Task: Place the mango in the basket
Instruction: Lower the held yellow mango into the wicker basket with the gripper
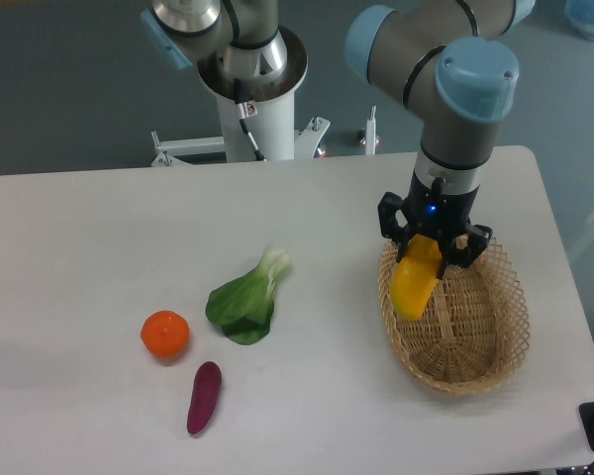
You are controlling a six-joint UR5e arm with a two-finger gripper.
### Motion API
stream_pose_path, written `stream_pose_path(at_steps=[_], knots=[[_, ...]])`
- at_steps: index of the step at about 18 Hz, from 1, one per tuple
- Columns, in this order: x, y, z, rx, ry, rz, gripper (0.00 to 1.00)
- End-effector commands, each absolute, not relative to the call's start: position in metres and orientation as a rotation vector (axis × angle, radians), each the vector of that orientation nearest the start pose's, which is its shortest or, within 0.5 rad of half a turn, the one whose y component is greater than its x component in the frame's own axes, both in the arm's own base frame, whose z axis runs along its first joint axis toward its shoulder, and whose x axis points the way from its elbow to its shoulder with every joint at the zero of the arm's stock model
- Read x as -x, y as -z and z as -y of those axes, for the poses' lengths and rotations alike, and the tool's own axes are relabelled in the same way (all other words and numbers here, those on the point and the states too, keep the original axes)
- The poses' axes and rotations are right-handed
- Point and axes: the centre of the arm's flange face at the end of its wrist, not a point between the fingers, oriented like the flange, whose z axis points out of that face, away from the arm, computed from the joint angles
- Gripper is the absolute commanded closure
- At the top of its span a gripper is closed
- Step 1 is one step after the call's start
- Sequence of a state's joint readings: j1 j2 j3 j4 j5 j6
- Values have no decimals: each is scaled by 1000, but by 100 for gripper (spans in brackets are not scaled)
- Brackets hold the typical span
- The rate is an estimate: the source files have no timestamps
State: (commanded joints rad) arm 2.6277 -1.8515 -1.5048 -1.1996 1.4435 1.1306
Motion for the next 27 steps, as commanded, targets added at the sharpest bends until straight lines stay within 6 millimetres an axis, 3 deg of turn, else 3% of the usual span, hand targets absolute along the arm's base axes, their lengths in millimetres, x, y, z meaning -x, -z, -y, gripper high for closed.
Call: stream_pose_path(at_steps=[9,13,18,21,27], knots=[[464,-399,-418,2969,-109,-165,55],[470,-398,-403,2979,-102,-141,55],[486,-372,-388,2988,-89,-170,55],[499,-346,-394,2981,-117,-169,55],[502,-290,-391,2969,-156,-164,55]])
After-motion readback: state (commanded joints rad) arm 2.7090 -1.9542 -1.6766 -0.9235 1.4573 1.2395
